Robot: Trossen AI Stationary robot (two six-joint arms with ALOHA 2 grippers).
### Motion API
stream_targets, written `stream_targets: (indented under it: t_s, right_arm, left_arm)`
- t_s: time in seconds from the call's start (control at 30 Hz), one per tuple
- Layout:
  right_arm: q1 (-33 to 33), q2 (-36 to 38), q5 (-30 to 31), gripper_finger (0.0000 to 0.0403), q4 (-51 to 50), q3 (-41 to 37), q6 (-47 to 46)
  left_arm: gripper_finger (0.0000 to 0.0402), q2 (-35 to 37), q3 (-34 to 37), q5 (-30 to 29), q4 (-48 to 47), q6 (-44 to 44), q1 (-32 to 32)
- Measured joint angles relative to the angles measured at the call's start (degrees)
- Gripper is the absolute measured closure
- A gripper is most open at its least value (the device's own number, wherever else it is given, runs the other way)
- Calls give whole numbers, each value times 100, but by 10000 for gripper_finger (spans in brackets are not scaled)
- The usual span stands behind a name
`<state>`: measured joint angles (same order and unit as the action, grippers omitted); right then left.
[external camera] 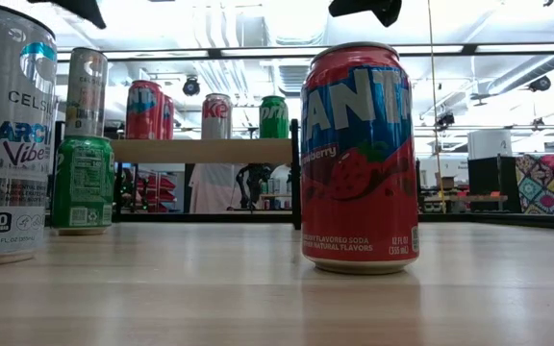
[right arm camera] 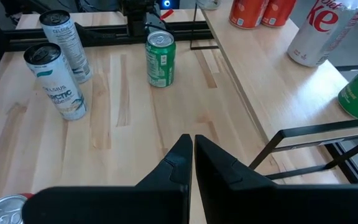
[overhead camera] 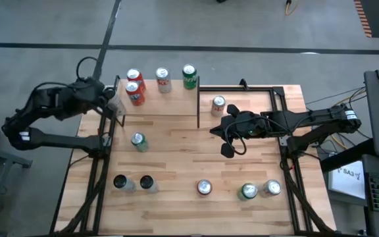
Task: Place canned beverage on shelf
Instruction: Put the white and yellow soda can on the shelf
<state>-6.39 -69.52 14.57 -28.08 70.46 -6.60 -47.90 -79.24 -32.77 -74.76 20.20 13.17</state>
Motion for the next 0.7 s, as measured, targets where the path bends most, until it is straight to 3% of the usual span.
stream_targets:
  t_s: [0.2,0.27,0.37,0.7]
  right_arm:
    - [0,-2,1,394,0,0,5]
    - [0,-2,0,394,0,0,8]
    - [0,-2,0,394,0,0,11]
    - [-2,0,0,394,-26,0,12]
  left_arm:
    - [402,-151,-668,1620,-1077,236,0]
    - [402,-255,-748,1839,-1577,537,0]
    - [402,-258,-673,2190,-1465,527,0]
    - [401,-626,-431,1432,-1530,796,0]
